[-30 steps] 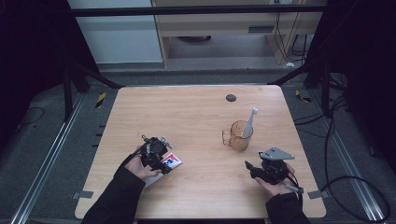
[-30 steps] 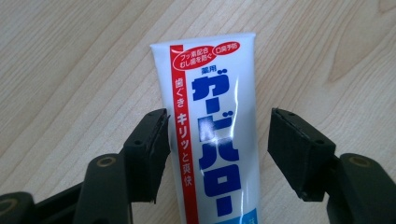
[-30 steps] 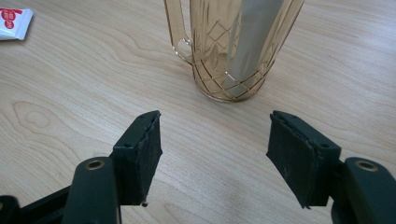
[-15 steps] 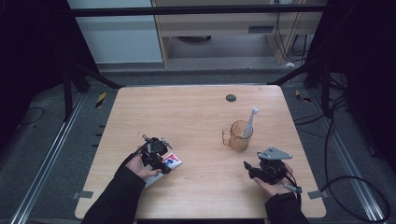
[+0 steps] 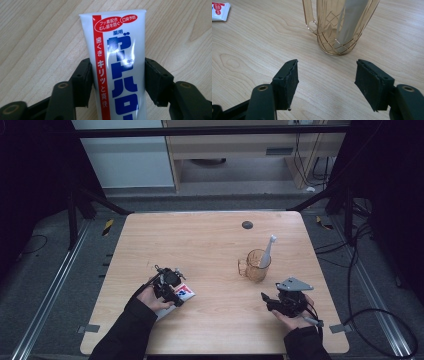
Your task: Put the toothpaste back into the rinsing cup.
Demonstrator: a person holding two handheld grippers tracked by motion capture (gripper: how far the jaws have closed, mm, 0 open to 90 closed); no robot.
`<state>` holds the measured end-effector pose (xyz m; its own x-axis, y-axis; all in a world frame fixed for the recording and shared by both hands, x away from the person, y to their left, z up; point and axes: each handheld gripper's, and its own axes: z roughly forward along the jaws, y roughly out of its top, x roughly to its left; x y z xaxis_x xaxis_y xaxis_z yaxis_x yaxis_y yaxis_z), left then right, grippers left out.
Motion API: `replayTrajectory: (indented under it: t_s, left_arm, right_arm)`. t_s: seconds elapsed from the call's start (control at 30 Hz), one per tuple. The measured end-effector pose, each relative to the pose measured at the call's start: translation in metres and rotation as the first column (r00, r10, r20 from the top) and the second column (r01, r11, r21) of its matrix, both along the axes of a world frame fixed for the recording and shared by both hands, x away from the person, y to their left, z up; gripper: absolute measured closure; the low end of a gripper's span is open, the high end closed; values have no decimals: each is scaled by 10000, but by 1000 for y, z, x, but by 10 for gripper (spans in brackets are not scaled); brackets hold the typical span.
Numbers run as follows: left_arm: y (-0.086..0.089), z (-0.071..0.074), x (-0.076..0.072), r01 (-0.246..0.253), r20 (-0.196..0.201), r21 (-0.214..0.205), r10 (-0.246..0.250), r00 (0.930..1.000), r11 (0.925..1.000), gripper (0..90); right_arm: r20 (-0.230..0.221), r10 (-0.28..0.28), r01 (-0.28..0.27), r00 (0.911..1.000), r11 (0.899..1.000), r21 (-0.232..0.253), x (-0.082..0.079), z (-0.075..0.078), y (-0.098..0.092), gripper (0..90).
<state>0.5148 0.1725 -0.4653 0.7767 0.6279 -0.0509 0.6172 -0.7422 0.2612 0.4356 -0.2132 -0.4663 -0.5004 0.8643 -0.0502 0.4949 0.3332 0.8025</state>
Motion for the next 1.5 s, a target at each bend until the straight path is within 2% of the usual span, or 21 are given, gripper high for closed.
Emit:
replayTrajectory:
  t_s: [0.13, 0.37, 0.5, 0.67, 0.73, 0.8, 0.97, 1.1, 1.23, 1.37, 1.47, 1.5]
  left_arm:
    - [2, 2, -1, -255, -57, -227, 253, 9997, 9994, 526]
    - [4, 7, -5, -359, 207, -283, 365, 9991, 9990, 657]
    - [3, 9, -8, -340, 317, -271, 348, 9989, 9991, 684]
    - [7, 12, -8, -434, 306, -444, 448, 9985, 9981, 695]
    - [10, 16, -9, -468, 468, -616, 497, 9977, 9970, 697]
    - [14, 24, -10, -630, 675, -970, 697, 9953, 9933, 697]
    - [24, 45, -15, -844, 1305, -1629, 1063, 9857, 9830, 700]
    - [33, 61, -20, -967, 1999, -2277, 1437, 9692, 9689, 704]
    - [39, 68, -21, -1080, 2289, -2672, 1719, 9582, 9576, 704]
    - [43, 70, -21, -1231, 2344, -2757, 1909, 9532, 9533, 704]
    - [44, 72, -22, -1315, 2492, -2939, 2087, 9457, 9468, 704]
    - [44, 73, -22, -1337, 2603, -2996, 2157, 9411, 9447, 704]
  right_arm:
    - [5, -55, 55, 10000, 10000, 4, 0, 0, -1, 347]
    - [7, -75, 75, 10000, 10000, -7, 0, 1, -2, 346]
    - [35, -110, 110, 9999, 9999, 26, 0, 1, -4, 347]
    - [22, -157, 157, 9999, 9999, 56, -1, 1, -4, 347]
    - [25, -159, 159, 9999, 9999, 45, -1, 1, -5, 347]
    - [49, -165, 165, 9999, 9999, 23, -1, 1, -6, 347]
    - [67, -194, 194, 9998, 9998, 26, -1, 1, -6, 347]
    - [73, -221, 221, 9997, 9997, 36, -1, 1, -6, 347]
    - [88, -213, 213, 9997, 9998, 24, -1, 1, -7, 348]
    - [126, -269, 268, 9996, 9996, 47, -2, 2, -6, 351]
    - [137, -271, 271, 9995, 9996, 52, -2, 2, -7, 351]
    - [148, -251, 250, 9996, 9997, 23, -1, 2, -7, 351]
